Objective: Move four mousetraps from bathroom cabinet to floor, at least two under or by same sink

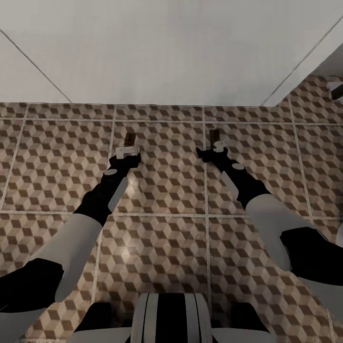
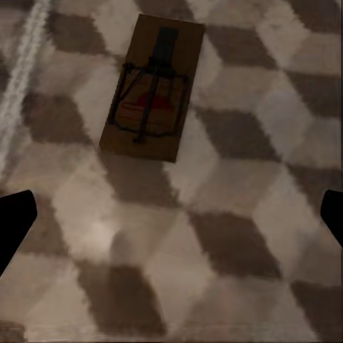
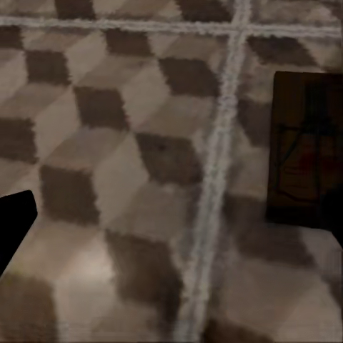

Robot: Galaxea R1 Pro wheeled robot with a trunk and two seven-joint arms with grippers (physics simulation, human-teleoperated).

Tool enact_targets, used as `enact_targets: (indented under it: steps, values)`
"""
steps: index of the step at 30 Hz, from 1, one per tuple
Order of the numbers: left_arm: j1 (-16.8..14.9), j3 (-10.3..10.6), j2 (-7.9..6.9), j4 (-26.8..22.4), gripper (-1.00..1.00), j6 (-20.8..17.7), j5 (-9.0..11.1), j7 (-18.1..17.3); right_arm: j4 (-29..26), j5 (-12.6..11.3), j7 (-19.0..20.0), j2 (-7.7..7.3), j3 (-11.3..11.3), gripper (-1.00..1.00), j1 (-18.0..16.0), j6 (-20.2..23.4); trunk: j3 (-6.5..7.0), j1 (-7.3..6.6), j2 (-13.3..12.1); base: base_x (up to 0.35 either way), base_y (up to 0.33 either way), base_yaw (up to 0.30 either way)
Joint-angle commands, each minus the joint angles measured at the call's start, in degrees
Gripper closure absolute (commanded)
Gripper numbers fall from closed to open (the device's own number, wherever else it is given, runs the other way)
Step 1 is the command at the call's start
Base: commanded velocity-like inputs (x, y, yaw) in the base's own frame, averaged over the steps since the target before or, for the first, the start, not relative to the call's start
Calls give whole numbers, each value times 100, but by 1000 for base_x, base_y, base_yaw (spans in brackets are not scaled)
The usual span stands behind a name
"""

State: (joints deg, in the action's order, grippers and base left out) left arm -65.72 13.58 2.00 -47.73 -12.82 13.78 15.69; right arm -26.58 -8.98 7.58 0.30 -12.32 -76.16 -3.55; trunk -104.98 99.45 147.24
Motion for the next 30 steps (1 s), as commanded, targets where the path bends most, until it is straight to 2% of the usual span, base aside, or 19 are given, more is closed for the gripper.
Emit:
enact_targets:
  steps: [1,30]
  values:
    - [-2,22,-3,-8,-100,-19,56,48,9,-60,7,-3,-25,-100,-4,-23,-2,-4,1,-333,0,0]
    - [-2,33,10,-78,-100,-16,55,48,28,-62,7,-3,-25,-100,-4,-23,-2,-4,1,-337,0,0]
